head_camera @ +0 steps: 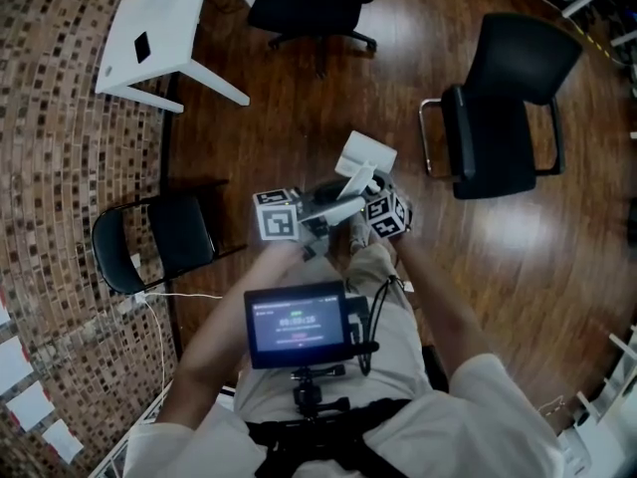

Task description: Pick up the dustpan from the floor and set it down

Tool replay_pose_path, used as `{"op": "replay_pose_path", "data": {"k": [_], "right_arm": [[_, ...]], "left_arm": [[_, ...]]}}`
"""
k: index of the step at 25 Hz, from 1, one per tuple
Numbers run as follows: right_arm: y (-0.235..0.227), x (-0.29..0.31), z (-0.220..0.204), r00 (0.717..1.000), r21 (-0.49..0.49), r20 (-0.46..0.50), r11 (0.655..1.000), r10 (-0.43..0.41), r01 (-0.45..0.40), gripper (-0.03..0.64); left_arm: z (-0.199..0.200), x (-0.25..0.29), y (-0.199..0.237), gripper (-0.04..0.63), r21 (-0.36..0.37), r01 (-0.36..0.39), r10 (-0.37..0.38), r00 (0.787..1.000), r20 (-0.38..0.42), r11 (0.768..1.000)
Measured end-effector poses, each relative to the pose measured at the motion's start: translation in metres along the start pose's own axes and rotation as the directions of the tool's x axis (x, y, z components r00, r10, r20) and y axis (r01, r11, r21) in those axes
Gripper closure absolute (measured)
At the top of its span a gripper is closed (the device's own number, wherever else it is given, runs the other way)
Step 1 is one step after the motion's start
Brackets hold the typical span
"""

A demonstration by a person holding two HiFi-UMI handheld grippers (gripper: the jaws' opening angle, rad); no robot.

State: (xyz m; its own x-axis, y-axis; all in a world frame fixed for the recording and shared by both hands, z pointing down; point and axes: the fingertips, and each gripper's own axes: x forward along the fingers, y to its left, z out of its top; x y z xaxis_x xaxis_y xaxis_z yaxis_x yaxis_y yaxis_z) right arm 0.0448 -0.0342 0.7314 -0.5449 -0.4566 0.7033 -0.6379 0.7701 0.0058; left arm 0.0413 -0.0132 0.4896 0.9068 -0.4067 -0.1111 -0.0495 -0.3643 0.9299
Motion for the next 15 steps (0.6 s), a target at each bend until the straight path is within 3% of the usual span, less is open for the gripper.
{"op": "replay_pose_path", "data": {"k": [7, 11, 15], "right_arm": [[0.01, 0.001, 0.014, 1.0, 0.009, 0.015, 1.0, 0.014, -0.014, 0.522], [0.015, -0.001, 0.02, 0.999, 0.01, 0.026, 1.0, 0.023, -0.023, 0.522], [0.021, -0.003, 0.031, 0.999, -0.006, 0.038, 0.999, 0.036, -0.036, 0.522]], "left_arm": [[0.016, -0.011, -0.006, 0.238, -0.045, 0.02, -0.019, 1.0, 0.018, 0.999], [0.025, -0.021, 0.0, 0.212, -0.167, 0.051, -0.039, 0.996, 0.077, 0.985], [0.033, -0.032, 0.009, 0.182, -0.326, 0.088, -0.051, 0.992, 0.119, 0.941]]}}
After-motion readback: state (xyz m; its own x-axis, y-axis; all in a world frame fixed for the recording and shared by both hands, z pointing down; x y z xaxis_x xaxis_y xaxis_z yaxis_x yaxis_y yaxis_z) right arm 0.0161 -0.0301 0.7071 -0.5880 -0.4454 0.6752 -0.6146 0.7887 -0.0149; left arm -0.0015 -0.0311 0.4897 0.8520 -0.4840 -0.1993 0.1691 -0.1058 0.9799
